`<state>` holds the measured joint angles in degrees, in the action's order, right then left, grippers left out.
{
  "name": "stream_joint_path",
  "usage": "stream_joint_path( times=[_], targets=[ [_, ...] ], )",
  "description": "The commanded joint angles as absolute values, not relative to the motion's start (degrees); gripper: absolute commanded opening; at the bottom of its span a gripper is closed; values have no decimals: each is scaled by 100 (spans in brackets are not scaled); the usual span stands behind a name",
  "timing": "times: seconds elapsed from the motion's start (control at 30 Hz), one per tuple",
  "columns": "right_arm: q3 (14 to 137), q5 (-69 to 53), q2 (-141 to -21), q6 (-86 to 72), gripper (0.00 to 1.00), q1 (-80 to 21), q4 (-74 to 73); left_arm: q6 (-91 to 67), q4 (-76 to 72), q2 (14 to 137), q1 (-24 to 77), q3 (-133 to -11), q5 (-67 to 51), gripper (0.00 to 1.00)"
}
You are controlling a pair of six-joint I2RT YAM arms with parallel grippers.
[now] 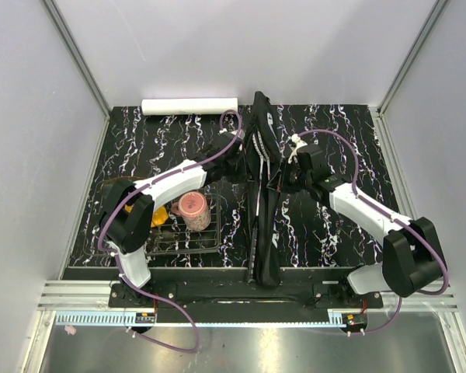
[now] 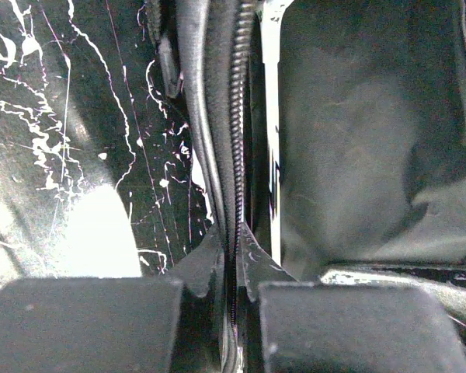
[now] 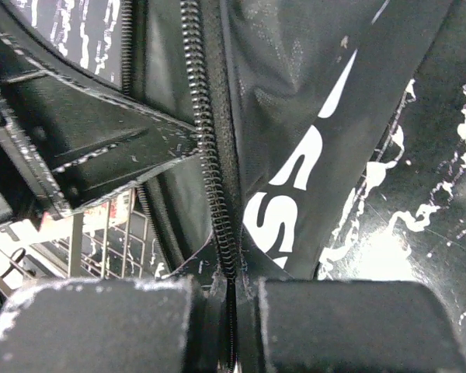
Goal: Pack up the badminton gear
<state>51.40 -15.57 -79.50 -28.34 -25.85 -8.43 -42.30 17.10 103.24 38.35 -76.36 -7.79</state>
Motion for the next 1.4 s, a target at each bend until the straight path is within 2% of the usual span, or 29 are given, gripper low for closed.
stream_joint_path(
  times=[0.0,0.03,0.07,0.13,0.17,0.3,0.37,0.47,0.6,0.63,0.7,0.97,1.03,1.07,1.17,1.37],
  targets=[
    [5598,-1022,-8041,-2621,10,-2566,-1254,-3991,1800,9994,3876,-7839,-1028,0],
    [5807,-558,-8085,-2567,19,-2575,-1561,-3990,1906,9976,3876,-8014,-1037,0],
    [5914,-362,-8129,-2506,33,-2566,-2147,-3999,1994,9976,3867,-8085,-1072,0],
    [6125,-177,-8183,-2365,42,-2566,-2617,-4086,2074,10063,3876,-8200,-1247,0],
    [6143,-167,-8157,-2373,51,-2566,-2898,-4217,2074,10098,3876,-8218,-1431,0],
    [6266,-62,-7675,-2417,62,-2671,-3497,-4412,1680,10116,3867,-7990,-1626,0],
    [6415,324,-7419,-2434,64,-2908,-3830,-4438,1644,10072,3867,-7910,-1591,0],
    [6635,414,-7102,-2496,64,-3295,-4086,-4508,1548,10028,3867,-7875,-1599,0],
    [6583,19,-6996,-2829,57,-3998,-3833,-4579,1468,10011,3867,-7857,-1600,0],
    [6444,-287,-7005,-2917,49,-4051,-3728,-4588,1468,10011,3876,-7857,-1582,0],
    [6233,-640,-7022,-3154,40,-4113,-3341,-4605,1450,9993,3876,-7849,-1573,0],
    [5476,-878,-6715,-3076,47,-4491,-2989,-4667,1450,9949,3876,-7884,-1608,0],
    [5344,-1159,-6855,-3111,44,-4500,-2945,-4693,1459,9905,3885,-7901,-1582,0],
    [5292,-1186,-6977,-3207,36,-4500,-2962,-4702,1450,9905,3885,-7901,-1582,0],
    [5081,-985,-7049,-3400,27,-4491,-2953,-4685,1450,9914,3894,-7945,-1617,0],
    [4711,-799,-7118,-3665,33,-4517,-3006,-4685,1450,9896,3902,-7901,-1670,0]
  ],
)
